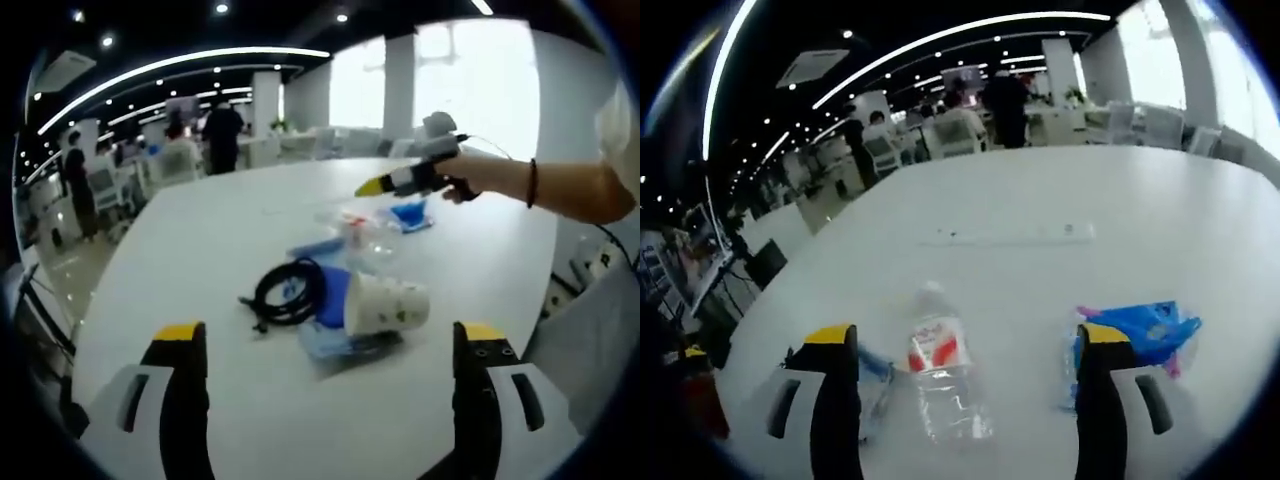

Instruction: Arrange the tabletop items into an orderly group along one side of the table until the central work area is clear of visible clutter.

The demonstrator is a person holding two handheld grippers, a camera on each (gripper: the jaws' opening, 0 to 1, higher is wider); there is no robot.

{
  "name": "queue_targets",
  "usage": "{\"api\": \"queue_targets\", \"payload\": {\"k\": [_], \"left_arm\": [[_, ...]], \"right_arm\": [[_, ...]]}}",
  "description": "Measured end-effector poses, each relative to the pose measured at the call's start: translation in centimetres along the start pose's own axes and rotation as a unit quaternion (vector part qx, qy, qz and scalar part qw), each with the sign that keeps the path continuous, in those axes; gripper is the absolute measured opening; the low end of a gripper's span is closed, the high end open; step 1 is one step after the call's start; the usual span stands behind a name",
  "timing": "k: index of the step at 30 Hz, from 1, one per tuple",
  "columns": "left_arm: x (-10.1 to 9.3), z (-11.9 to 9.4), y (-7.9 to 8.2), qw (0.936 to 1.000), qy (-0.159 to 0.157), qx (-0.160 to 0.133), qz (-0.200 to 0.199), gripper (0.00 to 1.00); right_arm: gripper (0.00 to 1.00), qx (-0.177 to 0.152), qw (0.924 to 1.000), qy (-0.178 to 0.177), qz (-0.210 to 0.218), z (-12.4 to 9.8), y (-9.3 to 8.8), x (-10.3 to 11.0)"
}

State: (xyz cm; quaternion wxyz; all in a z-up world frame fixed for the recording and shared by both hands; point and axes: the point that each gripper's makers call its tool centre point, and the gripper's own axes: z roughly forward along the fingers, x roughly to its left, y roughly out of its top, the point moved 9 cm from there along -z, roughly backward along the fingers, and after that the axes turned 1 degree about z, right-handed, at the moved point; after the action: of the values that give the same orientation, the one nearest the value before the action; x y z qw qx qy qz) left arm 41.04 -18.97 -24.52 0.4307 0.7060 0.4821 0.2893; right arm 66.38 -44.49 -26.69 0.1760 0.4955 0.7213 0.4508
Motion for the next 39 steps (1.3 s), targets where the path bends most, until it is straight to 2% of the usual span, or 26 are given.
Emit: {"api": "queue_targets", "payload": {"k": [10, 18, 23, 30, 34, 39], "left_arm": [[0.0, -0.1, 0.0, 1.0, 0.001, -0.001, 0.001, 0.99], [0.0, -0.1, 0.0, 1.0, -0.001, -0.002, 0.0, 0.99], [0.0, -0.1, 0.1, 1.0, 0.0, -0.003, -0.001, 0.99], [0.0, -0.1, 0.1, 1.0, 0.0, -0.004, -0.003, 0.99], [0.1, -0.1, 0.1, 1.0, 0.0, -0.004, -0.005, 0.99], [0.0, -0.2, 0.1, 1.0, 0.0, -0.006, -0.006, 0.99]], "right_arm": [[0.82, 0.032, 0.9983, 0.012, -0.047, 1.1, -1.1, 1.5], [0.76, 0.072, 0.9955, 0.024, -0.056, 2.4, -1.9, 1.4], [0.72, 0.088, 0.9935, 0.021, -0.07, 3.3, -1.4, 1.1], [0.59, 0.115, 0.9884, 0.007, -0.099, 4.6, -0.5, 0.6], [0.52, 0.14, 0.9842, -0.001, -0.109, 5.1, -0.2, 0.4], [0.48, 0.17, 0.9786, 0.004, -0.116, 5.5, -0.2, 0.6]]}}
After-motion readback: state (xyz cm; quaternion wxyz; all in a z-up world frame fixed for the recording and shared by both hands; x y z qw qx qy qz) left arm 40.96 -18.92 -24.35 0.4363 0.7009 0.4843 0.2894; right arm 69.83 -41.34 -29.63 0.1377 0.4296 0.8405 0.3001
